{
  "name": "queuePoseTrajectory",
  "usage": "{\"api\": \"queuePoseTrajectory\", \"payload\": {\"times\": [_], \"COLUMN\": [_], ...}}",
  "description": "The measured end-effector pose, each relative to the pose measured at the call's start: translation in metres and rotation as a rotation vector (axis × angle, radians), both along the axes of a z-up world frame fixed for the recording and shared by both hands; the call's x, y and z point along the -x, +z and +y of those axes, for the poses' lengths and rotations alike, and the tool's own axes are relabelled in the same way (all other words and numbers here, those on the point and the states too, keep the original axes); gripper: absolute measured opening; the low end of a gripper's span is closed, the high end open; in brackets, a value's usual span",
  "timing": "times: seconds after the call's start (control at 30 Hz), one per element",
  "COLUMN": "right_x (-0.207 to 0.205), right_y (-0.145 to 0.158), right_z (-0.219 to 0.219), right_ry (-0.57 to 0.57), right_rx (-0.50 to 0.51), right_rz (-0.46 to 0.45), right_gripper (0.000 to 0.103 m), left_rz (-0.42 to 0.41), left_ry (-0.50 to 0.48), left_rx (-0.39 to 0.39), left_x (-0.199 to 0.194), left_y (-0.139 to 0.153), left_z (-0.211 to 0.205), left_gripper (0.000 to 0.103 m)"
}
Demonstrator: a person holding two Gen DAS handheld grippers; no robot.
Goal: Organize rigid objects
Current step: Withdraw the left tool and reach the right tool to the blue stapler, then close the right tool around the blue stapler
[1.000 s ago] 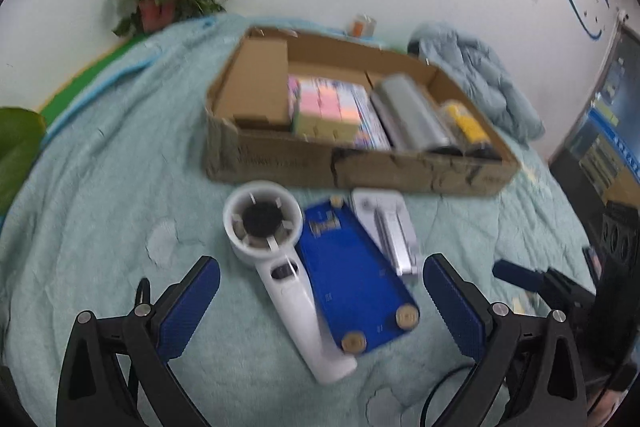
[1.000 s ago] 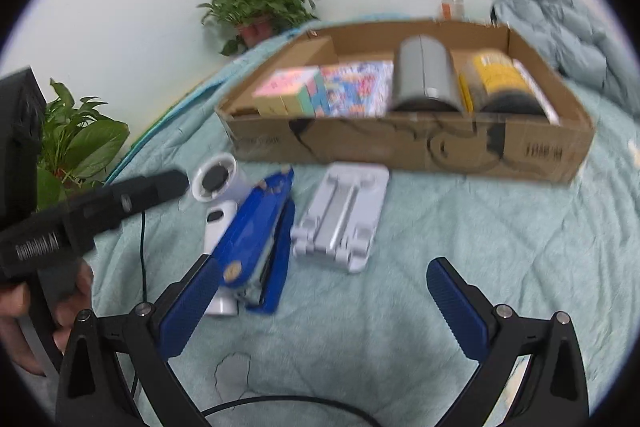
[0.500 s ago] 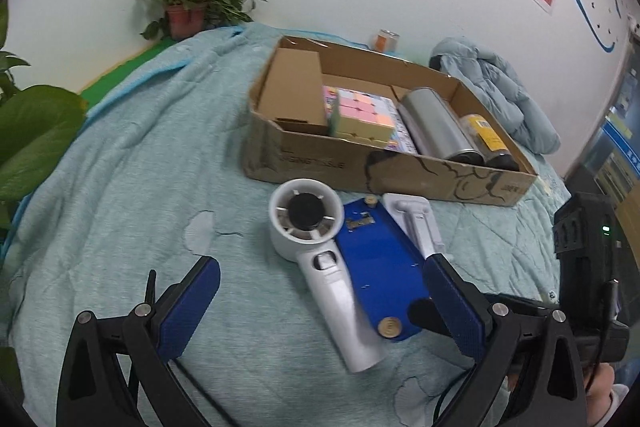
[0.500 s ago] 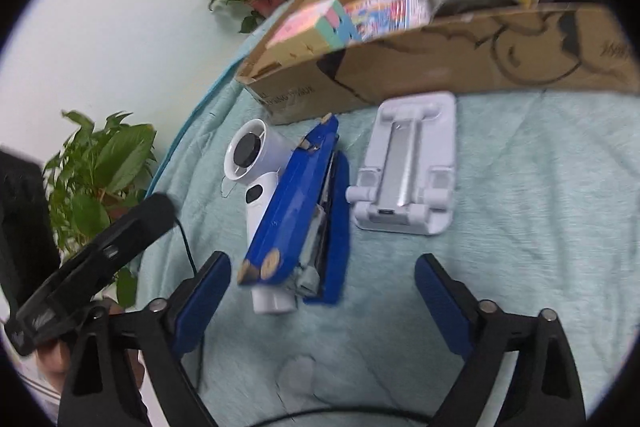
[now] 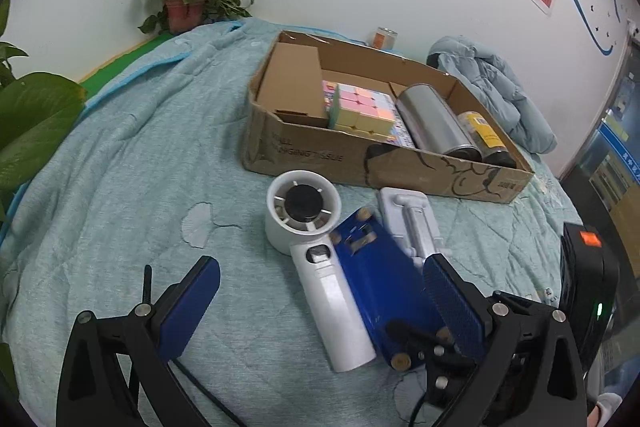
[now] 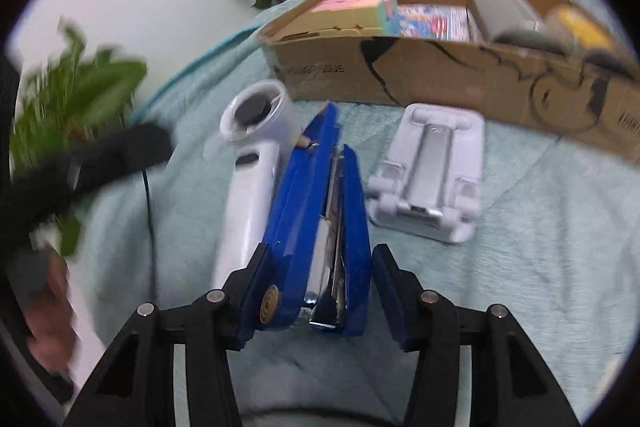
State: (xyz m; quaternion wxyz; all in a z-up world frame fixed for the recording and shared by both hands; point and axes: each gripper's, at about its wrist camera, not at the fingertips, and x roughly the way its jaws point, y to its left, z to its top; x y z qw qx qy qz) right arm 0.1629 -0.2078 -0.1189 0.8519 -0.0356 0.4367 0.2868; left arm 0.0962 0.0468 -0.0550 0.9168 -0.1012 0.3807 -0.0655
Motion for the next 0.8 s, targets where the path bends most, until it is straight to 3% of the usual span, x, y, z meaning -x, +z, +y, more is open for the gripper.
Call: {"api": "queuePoseTrajectory", "payload": {"times": [0.07, 0.23, 0.4, 0.6, 0.8], "right_x": [0.013, 0.044, 0.052, 0.043, 0.055], "right_y": [-0.005, -0.004, -0.002, -0.003, 0.006], "right_z": [-0.004, -0.031, -0.052, -0.054, -0.052], "right_ry": [0.028, 0.085, 0.124, 0.093, 0.092], "right_rx": [0.082, 0.146, 0.116, 0.048, 0.23], "right_rz": [-0.023, -0.092, -0.084, -0.072, -0.232], "right_gripper": [0.047, 0.047, 0.049, 0.047, 0.047], "left_rz": [0.003, 0.028, 0.102, 0.215, 0.23], "left_ry": [-0.022, -0.103, -0.196, -0.228, -0.241], "left_rx": [0.012, 0.041, 0.096, 0.242, 0.26], "left_x": [0.0, 0.001, 0.004, -0.001, -0.003], "left_y": [0.0, -0.003, -0.018, -0.037, -0.04], "left_z": [-0.007, -0.029, -0.053, -0.065, -0.076], "left_gripper": [0.102, 0.102, 0.102, 0.101, 0.101]}}
